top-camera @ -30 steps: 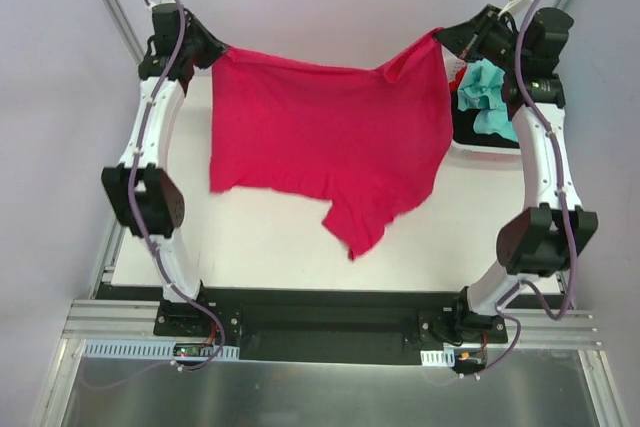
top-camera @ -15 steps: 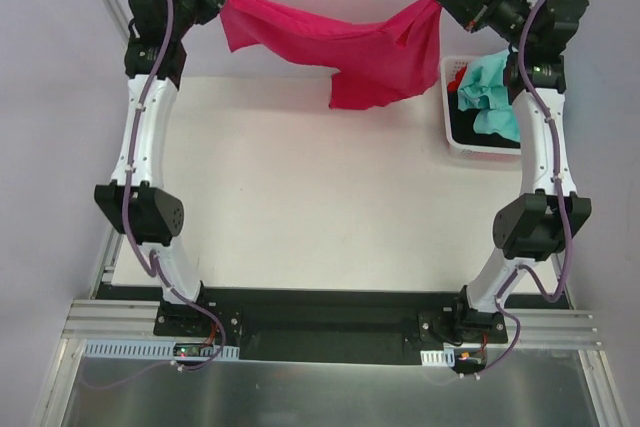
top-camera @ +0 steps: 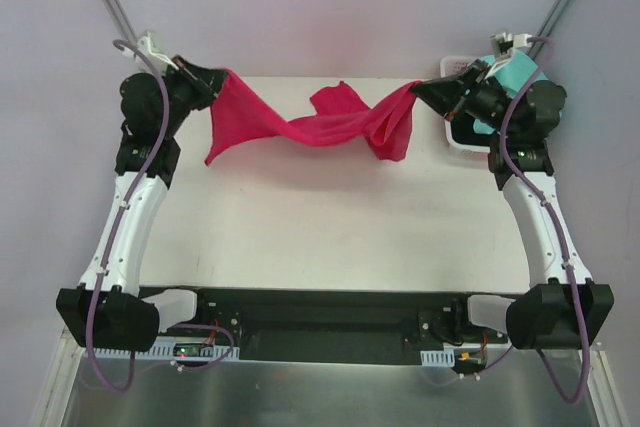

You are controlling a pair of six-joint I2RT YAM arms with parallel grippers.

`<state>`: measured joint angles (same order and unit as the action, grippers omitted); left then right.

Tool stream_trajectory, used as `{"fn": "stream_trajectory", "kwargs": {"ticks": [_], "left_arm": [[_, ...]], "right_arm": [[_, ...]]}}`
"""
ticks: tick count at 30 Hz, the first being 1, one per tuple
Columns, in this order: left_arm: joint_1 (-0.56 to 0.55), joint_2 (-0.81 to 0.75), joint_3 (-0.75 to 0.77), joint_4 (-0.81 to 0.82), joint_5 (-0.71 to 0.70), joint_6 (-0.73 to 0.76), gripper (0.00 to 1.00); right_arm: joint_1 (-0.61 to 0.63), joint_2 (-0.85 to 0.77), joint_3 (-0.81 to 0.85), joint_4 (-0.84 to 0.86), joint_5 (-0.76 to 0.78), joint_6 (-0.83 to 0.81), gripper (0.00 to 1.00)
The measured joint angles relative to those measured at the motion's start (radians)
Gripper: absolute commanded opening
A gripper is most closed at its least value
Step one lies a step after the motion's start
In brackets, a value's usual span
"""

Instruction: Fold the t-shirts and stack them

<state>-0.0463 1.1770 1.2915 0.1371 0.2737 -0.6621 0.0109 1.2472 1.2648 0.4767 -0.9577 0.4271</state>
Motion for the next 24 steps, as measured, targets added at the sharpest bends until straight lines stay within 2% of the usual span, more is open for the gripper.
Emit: {"fn": "stream_trajectory", "kwargs": {"ticks": [2,5,10,15,19,22,24], "left_arm": [[0.0,0.011,-0.067,-0.038,-0.012,-0.011,0.0],[-0.017,0.045,-0.083,-0.135,-0.039,-0.016,0.0],[-0.096,-0.008,-0.019,-0.293,-0.076,0.017,0.0],[-0.124,-0.224,0.057,-0.43,-0.101,0.027,0.0],[-0.123,-0.245,0.201,-0.537,-0.153,0.019,0.0],[-0.123,-0.248,0.179,-0.613,-0.161,-0.007,0.0],[-0.124,-0.277,0.115,-0.689,-0.169,-0.024,0.0]], "right_arm": [[0.023,-0.005,-0.072,-0.016,0.0,-0.011,0.01],[0.05,0.031,-0.085,-0.083,0.01,-0.031,0.01],[0.143,0.03,0.019,-0.29,0.026,-0.095,0.01],[0.273,-0.151,0.089,-0.495,0.092,-0.18,0.01],[0.278,-0.266,0.173,-0.649,0.167,-0.25,0.01],[0.278,-0.31,0.174,-0.728,0.212,-0.275,0.01],[0.28,-0.354,0.113,-0.787,0.246,-0.283,0.01]]}}
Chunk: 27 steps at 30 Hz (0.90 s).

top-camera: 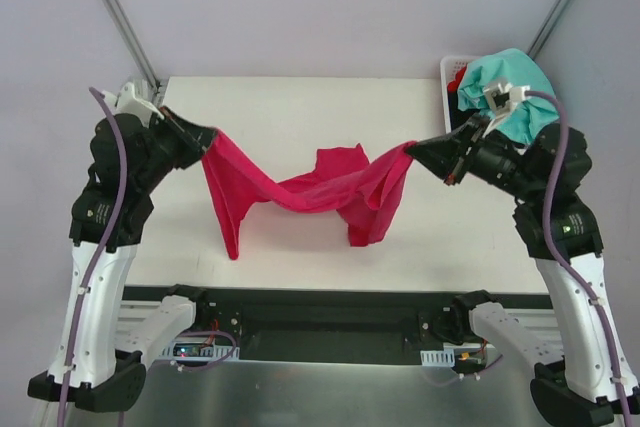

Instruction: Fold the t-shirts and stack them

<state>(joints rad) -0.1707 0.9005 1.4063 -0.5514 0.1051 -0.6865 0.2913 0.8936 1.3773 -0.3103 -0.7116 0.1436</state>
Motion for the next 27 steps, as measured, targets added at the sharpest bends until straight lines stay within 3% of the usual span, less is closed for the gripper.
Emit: {"fn": "stream_trajectory", "kwargs": {"ticks": [6,10,14,21,24,27], "left_arm": [[0.0,-0.209,-0.079,-0.235,-0.018,-0.006,0.0],[0.0,-0.387,0.031,-0.323,0.013,-0.035,0.0],[0.008,-0.465,0.177,-0.363,0.047,-0.075,0.0],[0.061,-0.414,0.407,-0.376,0.053,-0.079,0.0],[0.061,-0.342,0.402,-0.362,0.046,-0.072,0.0],[0.061,-0.244,0.303,-0.32,0.043,-0.068,0.0]], "right_arm": [[0.004,-0.133,-0.153,-0.233,0.069,0.005,0.01],[0.008,-0.25,-0.151,-0.276,0.066,0.06,0.01],[0.009,-0.328,-0.052,-0.288,0.041,0.124,0.01],[0.009,-0.253,0.283,-0.301,0.038,0.126,0.01],[0.009,-0.216,0.304,-0.283,0.04,0.109,0.01],[0.009,-0.162,0.241,-0.262,0.048,0.078,0.01]]}}
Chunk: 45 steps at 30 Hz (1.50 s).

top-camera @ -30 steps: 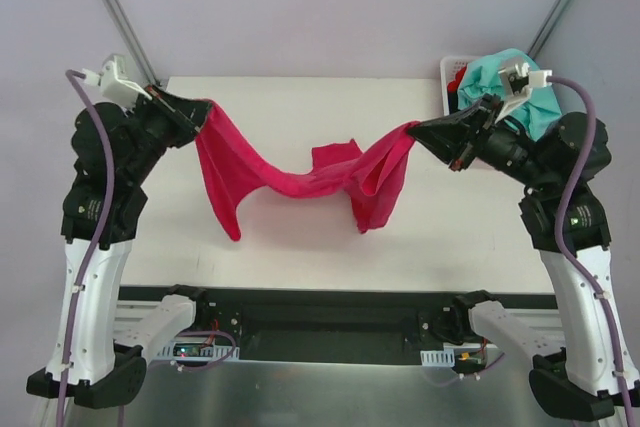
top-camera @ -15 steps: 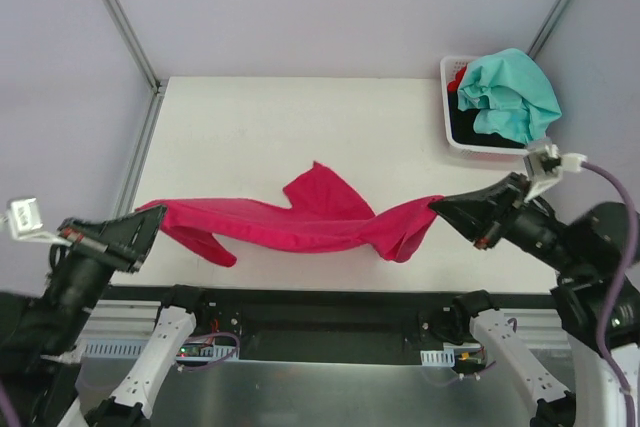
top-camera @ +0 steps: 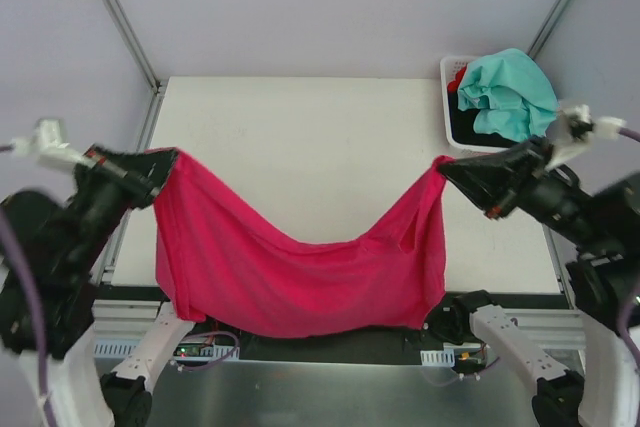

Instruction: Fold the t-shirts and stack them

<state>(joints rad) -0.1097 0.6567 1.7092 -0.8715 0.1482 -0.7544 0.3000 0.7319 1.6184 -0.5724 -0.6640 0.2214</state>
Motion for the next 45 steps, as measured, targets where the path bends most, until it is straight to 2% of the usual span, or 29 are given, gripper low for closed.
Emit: {"fn": "stream_trajectory", "kwargs": {"ticks": [7,9,12,15,17,20,23,25,27,28,33,36,39,41,42,43,45], "left_arm": [[0.0,0.27,-0.428,0.201,0.0,-0.005,0.0],[0.0,0.404,-0.464,0.25,0.009,-0.004,0.0],[0.0,0.629,-0.411,0.353,0.031,0.001,0.0],[0.0,0.918,-0.159,0.399,0.064,0.013,0.0],[0.0,1.104,0.092,0.41,0.089,0.023,0.0],[0.003,1.351,0.528,0.443,0.131,0.041,0.0],[0.012,1.448,0.783,0.456,0.156,0.057,0.0],[0.014,1.413,0.8,0.468,0.166,0.07,0.0],[0.019,1.314,0.688,0.514,0.172,0.085,0.0],[0.021,1.232,0.581,0.544,0.173,0.092,0.0],[0.022,0.867,0.155,0.671,0.167,0.115,0.0],[0.016,0.706,-0.028,0.745,0.141,0.12,0.0],[0.004,0.579,-0.263,0.828,0.104,0.115,0.0],[0.0,0.512,-0.463,0.855,0.08,0.093,0.0],[-0.003,0.491,-0.56,0.871,0.077,0.08,0.0],[-0.008,0.482,-0.657,0.873,0.079,0.058,0.0],[-0.024,0.491,-0.861,0.887,0.084,0.008,0.0]], "right_arm": [[-0.001,0.214,-0.266,0.063,0.043,-0.105,0.01],[-0.007,0.317,-0.3,0.105,0.046,-0.13,0.01],[-0.047,0.493,-0.287,0.181,0.031,-0.149,0.01],[-0.104,0.713,-0.165,0.246,0.008,-0.156,0.01],[-0.137,0.849,-0.052,0.289,-0.009,-0.154,0.01],[-0.19,1.069,0.237,0.314,-0.056,-0.127,0.01],[-0.228,1.223,0.539,0.338,-0.101,-0.079,0.01],[-0.251,1.258,0.674,0.369,-0.132,-0.039,0.01],[-0.266,1.233,0.706,0.437,-0.168,-0.002,0.01],[-0.27,1.194,0.672,0.493,-0.179,0.013,0.01],[-0.259,0.881,0.296,0.645,-0.231,0.028,0.01],[-0.235,0.746,0.075,0.727,-0.24,0.016,0.01],[-0.199,0.654,-0.184,0.767,-0.241,-0.008,0.01],[-0.174,0.643,-0.331,0.765,-0.238,-0.022,0.06],[-0.162,0.646,-0.402,0.758,-0.231,-0.025,0.05],[-0.153,0.652,-0.479,0.739,-0.227,-0.024,0.01],[-0.129,0.657,-0.64,0.71,-0.212,-0.003,0.01]]}}
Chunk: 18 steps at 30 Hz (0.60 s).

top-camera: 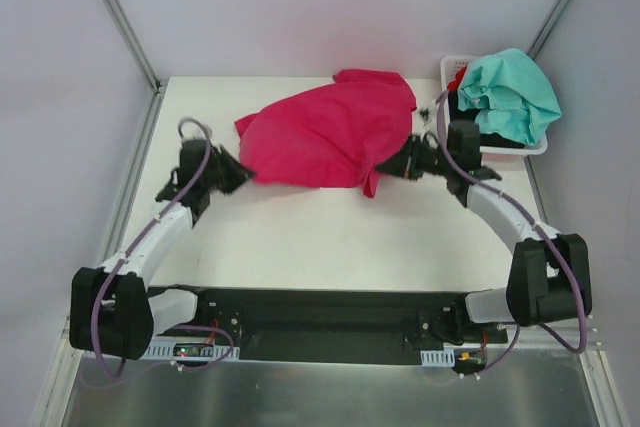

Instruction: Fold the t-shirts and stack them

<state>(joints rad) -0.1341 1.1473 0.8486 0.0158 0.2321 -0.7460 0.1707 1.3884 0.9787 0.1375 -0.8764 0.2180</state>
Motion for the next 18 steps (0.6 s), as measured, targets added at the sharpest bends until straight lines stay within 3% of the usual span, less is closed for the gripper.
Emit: {"fn": "stream_trajectory", "kwargs": {"ticks": [4,7,12,15,18], "left_arm": [[-0.076,-0.027,-0.372,-0.104,-0.008,-0.137,0.0],[-0.215,-0.248,-0.501,-0.348,-0.05,-0.235,0.0],[-0.293,-0.652,-0.442,-0.626,-0.111,-0.326,0.0],[-0.293,-0.711,-0.376,-0.754,-0.154,-0.338,0.0],[-0.293,-0.689,-0.323,-0.836,-0.186,-0.338,0.0]], "right_arm": [[0.105,-0.133,-0.337,-0.048,0.103,0.037,0.01],[0.219,-0.425,-0.513,-0.177,0.178,0.082,0.01],[0.314,-0.893,-0.494,-0.467,0.335,0.079,0.01],[0.315,-1.042,-0.415,-0.663,0.404,0.056,0.01],[0.316,-1.044,-0.347,-0.778,0.446,0.024,0.01]]}}
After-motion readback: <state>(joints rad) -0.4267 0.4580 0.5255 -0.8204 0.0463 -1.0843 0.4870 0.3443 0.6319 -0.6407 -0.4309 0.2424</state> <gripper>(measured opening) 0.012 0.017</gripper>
